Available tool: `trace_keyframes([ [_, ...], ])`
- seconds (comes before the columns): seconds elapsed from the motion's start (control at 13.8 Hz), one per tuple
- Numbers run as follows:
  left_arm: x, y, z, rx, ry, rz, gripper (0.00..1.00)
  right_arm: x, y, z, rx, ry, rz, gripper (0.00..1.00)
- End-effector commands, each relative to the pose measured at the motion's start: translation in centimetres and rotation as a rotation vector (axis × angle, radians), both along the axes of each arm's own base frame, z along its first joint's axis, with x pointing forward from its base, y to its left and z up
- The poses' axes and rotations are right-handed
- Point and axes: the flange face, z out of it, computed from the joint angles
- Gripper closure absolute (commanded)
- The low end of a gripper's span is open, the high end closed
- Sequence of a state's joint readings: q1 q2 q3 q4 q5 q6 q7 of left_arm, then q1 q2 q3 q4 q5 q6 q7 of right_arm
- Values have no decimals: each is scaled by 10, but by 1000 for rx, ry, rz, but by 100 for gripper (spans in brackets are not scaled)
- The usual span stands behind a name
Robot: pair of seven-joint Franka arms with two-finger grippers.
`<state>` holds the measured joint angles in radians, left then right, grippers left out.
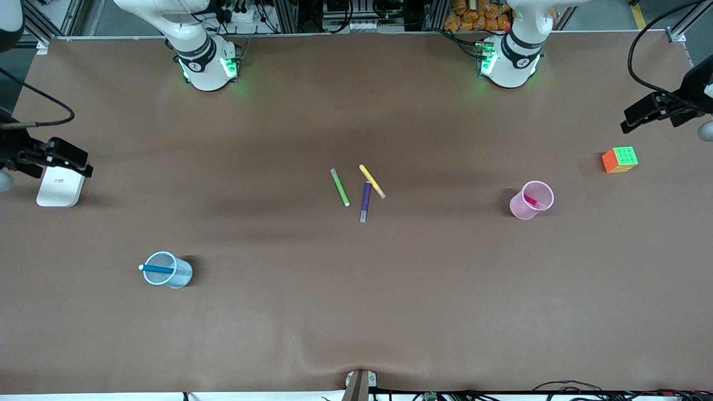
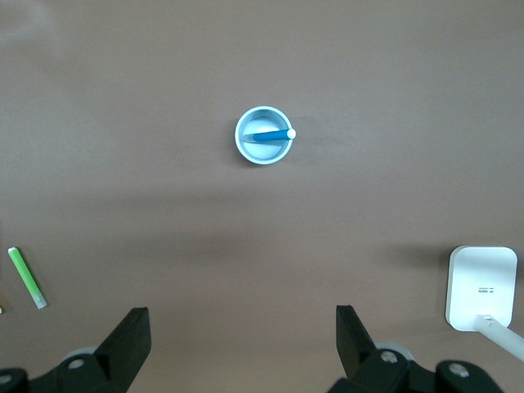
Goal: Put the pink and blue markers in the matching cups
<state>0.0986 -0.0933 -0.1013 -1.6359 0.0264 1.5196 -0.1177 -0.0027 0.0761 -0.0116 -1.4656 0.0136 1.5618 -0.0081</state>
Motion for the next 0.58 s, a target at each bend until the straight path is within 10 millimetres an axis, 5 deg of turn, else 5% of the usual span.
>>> trace_keyframes([
  [0.0, -8, -1, 4, 7, -30, -16, 0, -22, -10, 5, 15, -20, -32, 0],
  [0.51, 1, -6, 14, -18, -59, -23, 0, -23, -14, 5, 9, -17, -39, 0],
])
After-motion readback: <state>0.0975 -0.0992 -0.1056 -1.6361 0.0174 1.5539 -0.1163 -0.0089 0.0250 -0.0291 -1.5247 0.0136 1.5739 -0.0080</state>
